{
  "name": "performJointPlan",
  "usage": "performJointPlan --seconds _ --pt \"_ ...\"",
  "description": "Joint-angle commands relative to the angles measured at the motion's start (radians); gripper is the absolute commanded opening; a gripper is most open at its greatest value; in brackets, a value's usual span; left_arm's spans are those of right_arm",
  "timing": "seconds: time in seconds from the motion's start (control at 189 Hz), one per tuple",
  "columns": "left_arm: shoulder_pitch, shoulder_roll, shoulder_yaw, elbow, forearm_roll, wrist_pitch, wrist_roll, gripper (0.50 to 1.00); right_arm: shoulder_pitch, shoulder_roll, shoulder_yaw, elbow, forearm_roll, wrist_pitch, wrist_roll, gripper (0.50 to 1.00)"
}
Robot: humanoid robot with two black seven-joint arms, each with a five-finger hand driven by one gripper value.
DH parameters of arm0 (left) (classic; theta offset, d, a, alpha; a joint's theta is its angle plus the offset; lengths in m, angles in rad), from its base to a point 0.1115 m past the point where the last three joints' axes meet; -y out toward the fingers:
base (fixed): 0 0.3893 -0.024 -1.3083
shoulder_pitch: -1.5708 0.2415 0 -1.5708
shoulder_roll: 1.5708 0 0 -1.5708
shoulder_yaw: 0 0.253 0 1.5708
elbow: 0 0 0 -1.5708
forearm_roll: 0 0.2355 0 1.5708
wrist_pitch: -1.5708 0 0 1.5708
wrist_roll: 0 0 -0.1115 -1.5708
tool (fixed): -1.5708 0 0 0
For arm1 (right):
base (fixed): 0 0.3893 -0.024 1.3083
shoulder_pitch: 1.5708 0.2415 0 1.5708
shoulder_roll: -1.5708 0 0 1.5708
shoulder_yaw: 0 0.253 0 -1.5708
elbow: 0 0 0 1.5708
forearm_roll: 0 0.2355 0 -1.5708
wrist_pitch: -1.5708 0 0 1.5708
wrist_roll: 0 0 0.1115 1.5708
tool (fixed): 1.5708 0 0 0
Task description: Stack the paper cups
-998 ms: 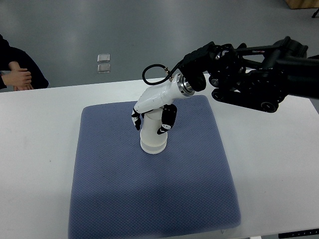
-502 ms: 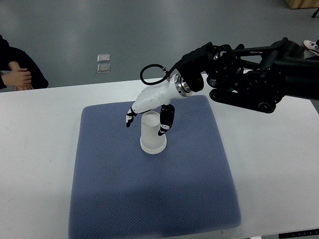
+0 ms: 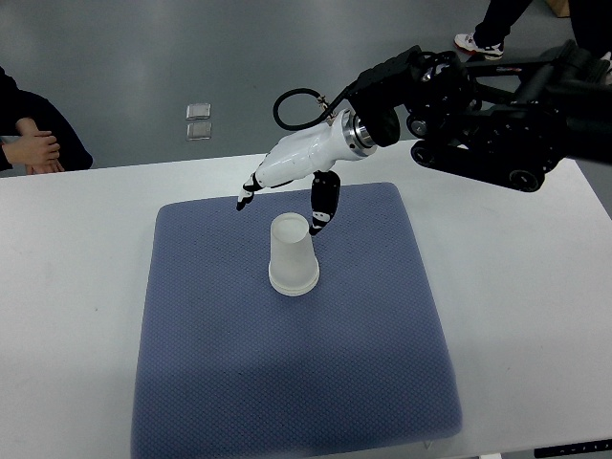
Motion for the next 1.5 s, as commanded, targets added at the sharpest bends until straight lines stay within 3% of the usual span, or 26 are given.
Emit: performJointPlan --seconds 0.0,0.296,0.713,1.093,1.278,1.426,1.494 --pt "0.0 0.0 0.001 0.0 0.0 0.0 0.001 1.0 0.018 -0.009 0.002 0.0 0.007 0.002 0.0 0.915" --pt "0.0 0.0 0.001 0.0 0.0 0.0 0.001 1.0 0.039 -0.044 0.018 -0.036 0.018 -0.02 0.0 0.915" --pt "0.0 0.0 0.001 0.0 0.0 0.0 0.0 1.0 -0.11 -0.02 0.196 -0.362 0.539 -0.04 0.0 0.915" --pt "0.0 0.0 0.001 0.0 0.0 0.0 0.0 1.0 -0.252 0.008 0.235 -0.435 1.248 -0.204 0.0 0.915" --pt "0.0 0.0 -0.001 0.0 0.0 0.0 0.0 1.0 -0.341 0.046 0.258 -0.457 1.458 -0.299 -0.001 0.915" --pt "0.0 0.0 0.001 0.0 0.0 0.0 0.001 1.0 -0.366 0.077 0.267 -0.474 1.575 -0.325 -0.004 0.915" --pt "0.0 0.0 -0.001 0.0 0.0 0.0 0.001 1.0 -0.372 0.08 0.282 -0.475 1.65 -0.331 -0.039 0.913"
